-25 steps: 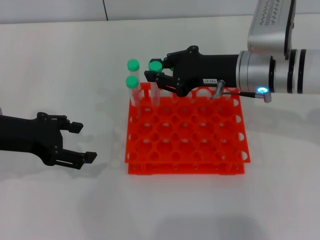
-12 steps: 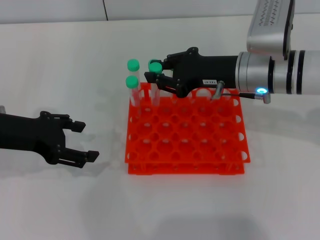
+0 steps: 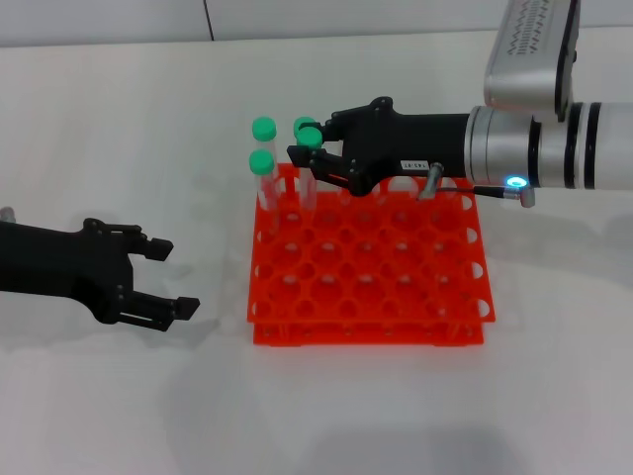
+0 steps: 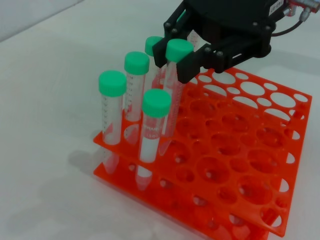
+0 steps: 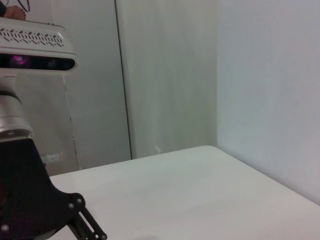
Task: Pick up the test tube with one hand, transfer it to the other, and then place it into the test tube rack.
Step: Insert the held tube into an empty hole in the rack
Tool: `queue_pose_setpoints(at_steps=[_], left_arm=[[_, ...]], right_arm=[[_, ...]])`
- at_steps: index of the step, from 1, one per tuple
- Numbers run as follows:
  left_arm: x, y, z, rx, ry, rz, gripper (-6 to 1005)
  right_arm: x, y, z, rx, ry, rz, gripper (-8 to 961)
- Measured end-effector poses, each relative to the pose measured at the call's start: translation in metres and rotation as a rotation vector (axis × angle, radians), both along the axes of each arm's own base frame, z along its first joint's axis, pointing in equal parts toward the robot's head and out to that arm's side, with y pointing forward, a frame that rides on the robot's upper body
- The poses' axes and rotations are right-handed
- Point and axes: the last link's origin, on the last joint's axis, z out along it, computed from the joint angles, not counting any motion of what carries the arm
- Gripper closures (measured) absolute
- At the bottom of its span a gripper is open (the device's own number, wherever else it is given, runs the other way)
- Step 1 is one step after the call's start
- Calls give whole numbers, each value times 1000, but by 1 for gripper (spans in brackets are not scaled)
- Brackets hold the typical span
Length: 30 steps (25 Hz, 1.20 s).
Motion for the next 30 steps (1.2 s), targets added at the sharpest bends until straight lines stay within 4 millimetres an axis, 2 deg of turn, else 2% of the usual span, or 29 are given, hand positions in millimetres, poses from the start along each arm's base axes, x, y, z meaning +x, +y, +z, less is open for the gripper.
queue_pose_setpoints(at_steps=[30], left_arm=[[-1,1,-3,-1,-2,5,133]], right_arm=[[5,-2,-6,-4,-27,-11,670]])
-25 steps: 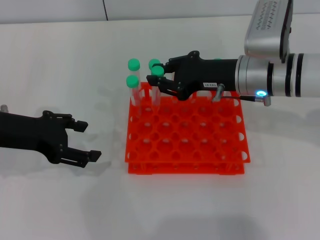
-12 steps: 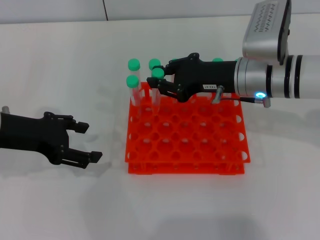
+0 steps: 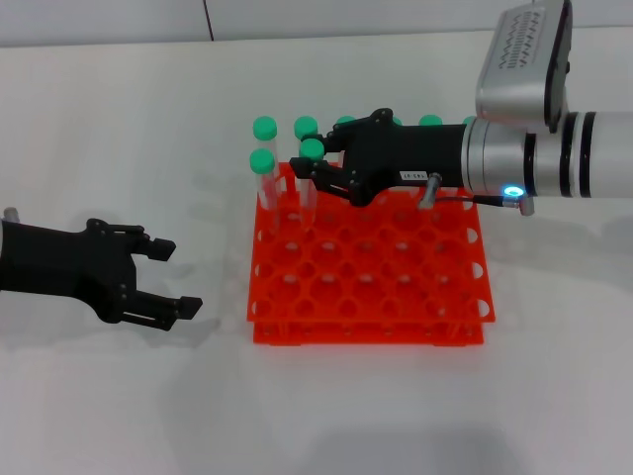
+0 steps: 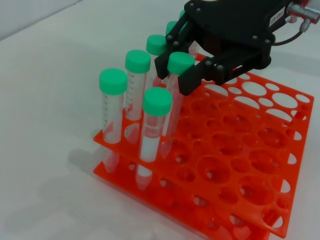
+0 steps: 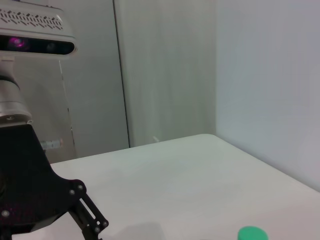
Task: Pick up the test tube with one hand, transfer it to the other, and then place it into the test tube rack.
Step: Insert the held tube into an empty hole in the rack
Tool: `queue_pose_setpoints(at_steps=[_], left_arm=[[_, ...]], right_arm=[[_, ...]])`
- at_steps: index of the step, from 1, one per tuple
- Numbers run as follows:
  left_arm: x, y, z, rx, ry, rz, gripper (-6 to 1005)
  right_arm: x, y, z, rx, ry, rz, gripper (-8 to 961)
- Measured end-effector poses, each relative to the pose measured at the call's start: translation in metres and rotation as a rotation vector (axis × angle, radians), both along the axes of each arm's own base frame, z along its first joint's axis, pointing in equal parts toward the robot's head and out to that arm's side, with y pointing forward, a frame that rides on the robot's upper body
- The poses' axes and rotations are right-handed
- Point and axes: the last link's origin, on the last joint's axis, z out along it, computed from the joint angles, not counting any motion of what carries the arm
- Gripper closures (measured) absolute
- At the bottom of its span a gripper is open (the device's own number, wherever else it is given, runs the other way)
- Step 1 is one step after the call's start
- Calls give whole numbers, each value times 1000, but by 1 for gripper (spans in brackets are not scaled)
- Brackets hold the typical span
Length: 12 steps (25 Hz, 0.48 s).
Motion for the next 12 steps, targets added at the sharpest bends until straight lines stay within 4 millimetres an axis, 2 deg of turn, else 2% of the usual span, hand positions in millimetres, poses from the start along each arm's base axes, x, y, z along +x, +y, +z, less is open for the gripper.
queue_pose_setpoints(at_steps=[12], left_arm=[[-1,0,-2,-6,-3,5,133]], right_arm=[[0,-1,0,-7,3,1,649]])
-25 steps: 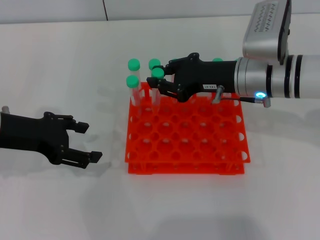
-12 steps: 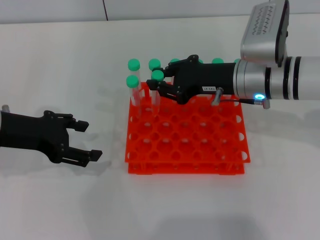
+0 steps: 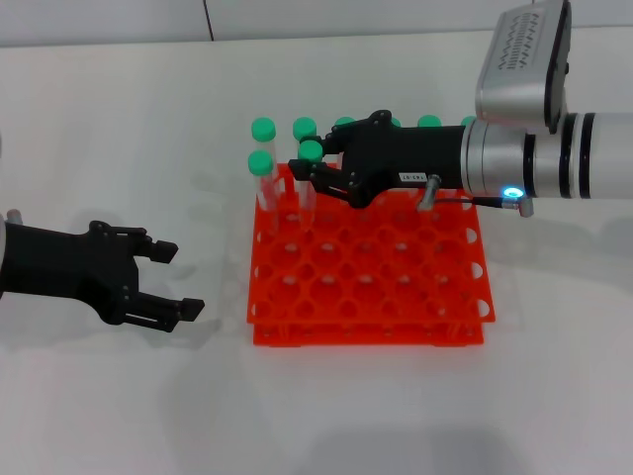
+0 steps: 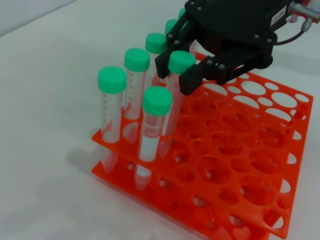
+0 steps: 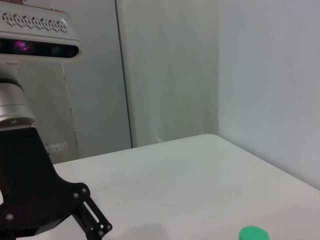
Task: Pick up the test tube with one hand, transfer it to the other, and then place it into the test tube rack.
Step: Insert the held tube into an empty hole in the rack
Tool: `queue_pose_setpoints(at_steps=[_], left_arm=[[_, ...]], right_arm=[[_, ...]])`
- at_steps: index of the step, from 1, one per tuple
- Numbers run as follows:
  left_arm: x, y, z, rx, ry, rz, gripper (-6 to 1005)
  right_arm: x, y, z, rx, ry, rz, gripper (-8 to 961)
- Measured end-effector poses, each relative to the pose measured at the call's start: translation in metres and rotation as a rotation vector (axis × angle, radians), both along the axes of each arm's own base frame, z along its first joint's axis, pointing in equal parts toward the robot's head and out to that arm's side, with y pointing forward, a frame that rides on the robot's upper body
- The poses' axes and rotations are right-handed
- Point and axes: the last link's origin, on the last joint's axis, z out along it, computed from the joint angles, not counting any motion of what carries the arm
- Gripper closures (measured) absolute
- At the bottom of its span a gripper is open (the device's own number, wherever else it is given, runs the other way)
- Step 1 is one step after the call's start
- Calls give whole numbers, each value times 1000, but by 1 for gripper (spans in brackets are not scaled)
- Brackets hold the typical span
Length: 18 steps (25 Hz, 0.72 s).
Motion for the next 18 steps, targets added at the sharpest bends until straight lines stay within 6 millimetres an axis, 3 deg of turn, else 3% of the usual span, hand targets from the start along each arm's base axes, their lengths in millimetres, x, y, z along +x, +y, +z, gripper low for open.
queue_pose_setpoints(at_steps=[12,18], left_arm=[[0,0,0,2,1,0,133],[0,0,0,3,1,-2,133]], right_arm=[[-2,1,0,0,0,6,627],[-4,1,2,0,2,17,518]])
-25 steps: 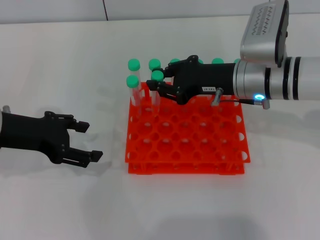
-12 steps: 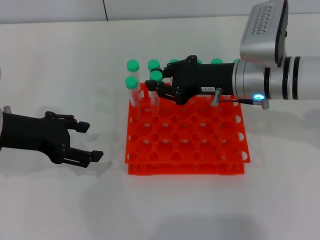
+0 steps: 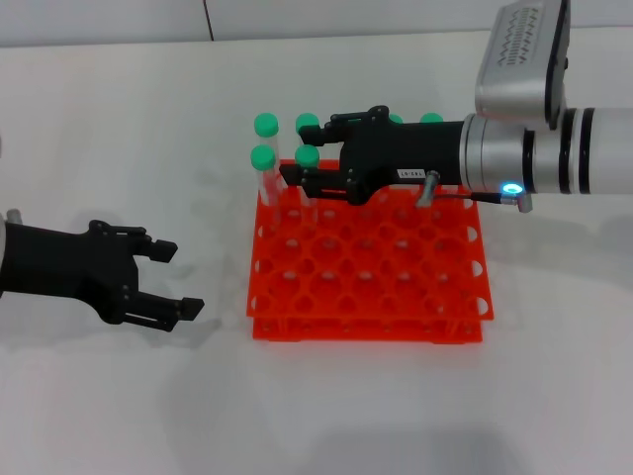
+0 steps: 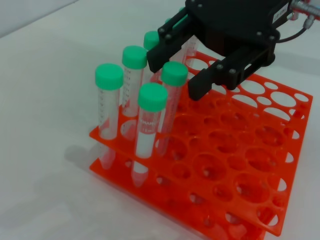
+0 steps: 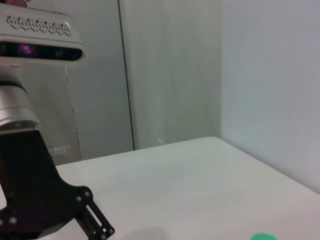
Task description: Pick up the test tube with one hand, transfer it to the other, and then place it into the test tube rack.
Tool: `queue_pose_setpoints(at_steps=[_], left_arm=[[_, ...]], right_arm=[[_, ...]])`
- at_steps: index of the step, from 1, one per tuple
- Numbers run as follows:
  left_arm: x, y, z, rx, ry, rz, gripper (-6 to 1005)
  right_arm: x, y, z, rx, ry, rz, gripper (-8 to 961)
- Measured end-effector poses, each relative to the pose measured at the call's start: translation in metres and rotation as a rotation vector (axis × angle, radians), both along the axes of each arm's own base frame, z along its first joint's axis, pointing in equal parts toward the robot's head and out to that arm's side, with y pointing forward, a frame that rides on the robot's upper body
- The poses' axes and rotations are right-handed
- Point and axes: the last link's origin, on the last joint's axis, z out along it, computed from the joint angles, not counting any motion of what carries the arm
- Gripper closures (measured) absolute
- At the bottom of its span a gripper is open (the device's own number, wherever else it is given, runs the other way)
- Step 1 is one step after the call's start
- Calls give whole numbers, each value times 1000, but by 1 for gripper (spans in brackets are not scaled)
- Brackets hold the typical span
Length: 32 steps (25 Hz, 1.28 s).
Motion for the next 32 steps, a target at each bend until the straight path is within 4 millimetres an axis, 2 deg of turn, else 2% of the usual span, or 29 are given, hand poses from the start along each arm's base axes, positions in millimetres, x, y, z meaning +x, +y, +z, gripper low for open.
queue_pose_setpoints(at_steps=[4,14,21,26,32], left_arm=[[-1,-1,0,0,0,1,132],[3,0,2,5,-15,-15,132],[9,1,7,24,-40,-41,132],[18,-3,17,37,-63,-79,133],[26,-14,30,49,-101,-121,132]], right_arm=[[1,-7,6,0,17,17,445],[7,-30,31,23,81,58,425],[23,-36,60,43,132,23,427],[33,-43,76,-2,71,0,429],[35,-50,82,-28,14,29,431]])
